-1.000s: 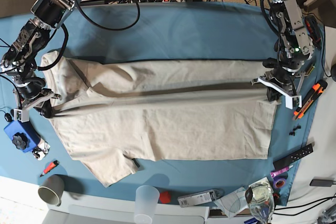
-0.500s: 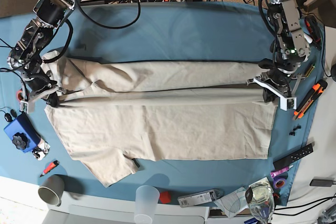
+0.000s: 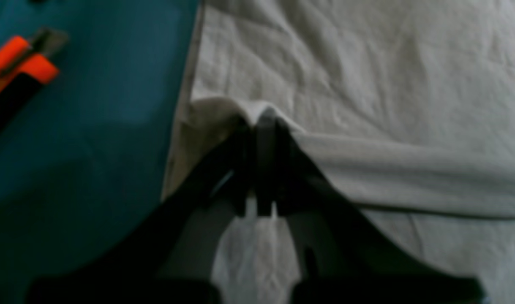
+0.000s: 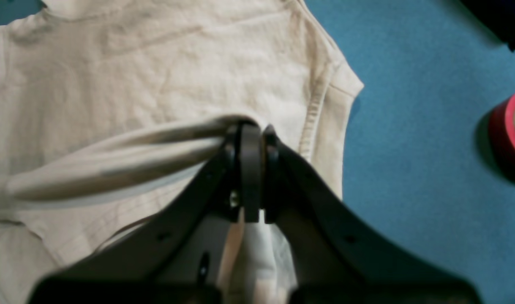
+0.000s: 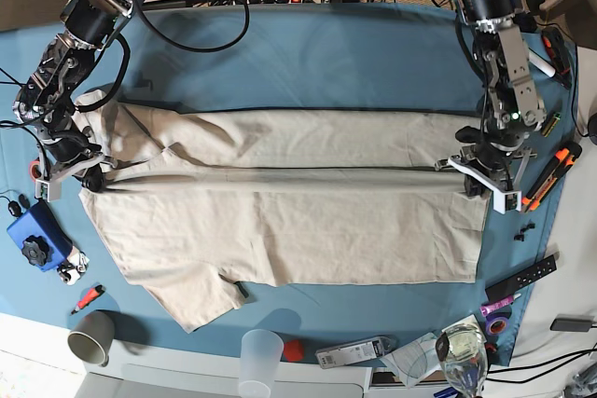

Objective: Fold the T-shirt properly
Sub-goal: 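Lower the held shoulder edge onto the shirt body, folding it over, then open both grippers and release the folded edge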

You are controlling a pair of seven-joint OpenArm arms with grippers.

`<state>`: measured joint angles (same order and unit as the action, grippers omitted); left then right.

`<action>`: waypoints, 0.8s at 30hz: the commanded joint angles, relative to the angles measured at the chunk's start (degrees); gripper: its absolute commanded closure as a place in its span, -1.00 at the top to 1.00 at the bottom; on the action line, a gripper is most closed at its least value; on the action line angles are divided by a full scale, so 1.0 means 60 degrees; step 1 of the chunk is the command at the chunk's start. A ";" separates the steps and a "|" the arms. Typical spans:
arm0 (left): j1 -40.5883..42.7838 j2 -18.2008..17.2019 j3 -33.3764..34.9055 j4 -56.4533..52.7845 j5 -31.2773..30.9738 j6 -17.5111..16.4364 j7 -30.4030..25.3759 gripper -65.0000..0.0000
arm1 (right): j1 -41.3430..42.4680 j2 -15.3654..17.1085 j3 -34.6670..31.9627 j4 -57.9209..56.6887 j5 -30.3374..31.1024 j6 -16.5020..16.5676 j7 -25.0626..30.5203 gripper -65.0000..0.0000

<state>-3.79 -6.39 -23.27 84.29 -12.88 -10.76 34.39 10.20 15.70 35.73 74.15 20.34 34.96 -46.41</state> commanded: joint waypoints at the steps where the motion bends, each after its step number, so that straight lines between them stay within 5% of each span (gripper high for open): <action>1: -0.0219 -0.0106 -0.0018 0.0127 -0.0018 0.0036 -0.0237 -0.90 | 0.0211 0.0240 0.0051 0.0160 0.0098 -0.0011 0.0317 -0.77; 4: -0.0222 -0.0109 -0.0022 0.0131 -0.0011 0.0036 -0.0237 -0.47 | 0.0211 0.0244 0.0051 0.0164 0.0142 -0.0011 0.0346 -0.47; 8: -0.0222 -0.0127 -0.0025 0.0138 -0.0015 0.0036 -0.0233 -0.07 | 0.0211 0.0353 0.0051 0.0168 0.0627 -0.0007 0.0197 -0.42; 14: -0.0437 -0.0466 -0.0025 0.0240 -0.0025 0.0033 0.0175 -0.03 | 0.0233 0.0794 0.0062 0.0393 0.1519 -0.0018 -0.0313 -0.42; 20: -0.0947 -0.0794 -0.0025 0.1180 -0.1137 0.0066 0.2973 -0.04 | 0.0233 0.1089 0.0062 0.1217 0.2222 -0.0015 -0.1246 -0.42; 24: -0.0947 -0.0812 -0.0025 0.1537 -0.1191 0.0069 0.3071 -0.04 | 0.0229 0.1093 0.0062 0.1887 0.2215 -0.0015 -0.1621 -0.42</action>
<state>-8.45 -10.59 -23.31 92.55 -19.86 -10.28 53.56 10.50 20.93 35.92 84.49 32.84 34.68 -57.06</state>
